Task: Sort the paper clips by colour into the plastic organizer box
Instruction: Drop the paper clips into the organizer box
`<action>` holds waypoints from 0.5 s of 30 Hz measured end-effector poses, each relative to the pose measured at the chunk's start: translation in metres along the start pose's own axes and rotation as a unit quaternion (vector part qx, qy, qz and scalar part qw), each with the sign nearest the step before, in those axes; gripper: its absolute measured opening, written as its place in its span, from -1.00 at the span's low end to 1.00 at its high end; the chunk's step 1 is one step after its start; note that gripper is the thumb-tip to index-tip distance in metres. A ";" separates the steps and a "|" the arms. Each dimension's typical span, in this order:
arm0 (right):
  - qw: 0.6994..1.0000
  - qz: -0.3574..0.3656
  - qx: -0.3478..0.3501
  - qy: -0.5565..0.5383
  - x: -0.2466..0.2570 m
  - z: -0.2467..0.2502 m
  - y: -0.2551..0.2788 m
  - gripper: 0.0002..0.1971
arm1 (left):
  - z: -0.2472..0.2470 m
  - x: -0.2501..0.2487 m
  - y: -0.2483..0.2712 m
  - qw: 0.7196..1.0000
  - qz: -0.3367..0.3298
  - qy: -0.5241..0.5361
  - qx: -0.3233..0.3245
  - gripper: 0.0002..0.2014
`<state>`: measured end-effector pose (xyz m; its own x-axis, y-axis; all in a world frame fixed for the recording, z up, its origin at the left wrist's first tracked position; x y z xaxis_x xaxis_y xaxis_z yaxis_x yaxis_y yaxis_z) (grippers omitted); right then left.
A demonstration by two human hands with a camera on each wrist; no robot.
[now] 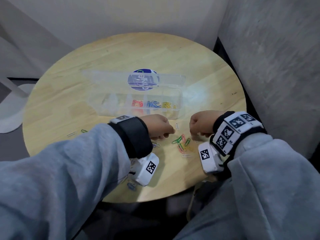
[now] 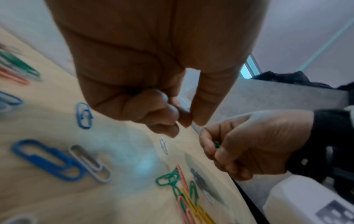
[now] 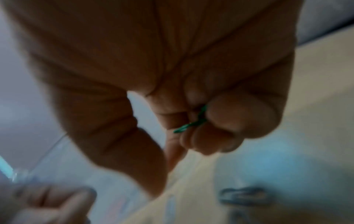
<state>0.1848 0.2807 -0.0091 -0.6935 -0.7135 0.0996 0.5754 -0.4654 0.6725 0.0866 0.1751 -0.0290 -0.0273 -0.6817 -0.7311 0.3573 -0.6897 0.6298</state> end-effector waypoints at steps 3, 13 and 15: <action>0.996 0.009 -0.012 0.086 0.004 -0.006 0.007 -0.88 | -0.008 -0.007 -0.002 0.989 -0.052 -0.132 -0.030 -0.83; 0.986 0.023 -0.006 0.165 0.014 -0.022 -0.015 -0.87 | -0.033 -0.018 -0.009 0.942 -0.072 -0.321 -0.060 -0.73; 0.985 0.014 0.003 0.174 0.012 -0.023 -0.019 -0.79 | -0.034 -0.017 -0.011 0.944 -0.070 -0.316 -0.060 -0.77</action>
<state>0.1757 0.2686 -0.0377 -0.4858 -0.8630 -0.1384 0.5886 -0.4401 0.6782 0.1146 0.2025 -0.0325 -0.6200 -0.6212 -0.4793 0.4115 -0.7776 0.4754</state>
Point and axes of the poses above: each hand's wrist, its own y-axis away from the middle knuckle, its own z-axis out of the back of the hand, x = y × z, the point moved 4 cm from there along -y, towards the middle knuckle, and after that the axes turned 15 degrees about y, right-handed, at the moved point
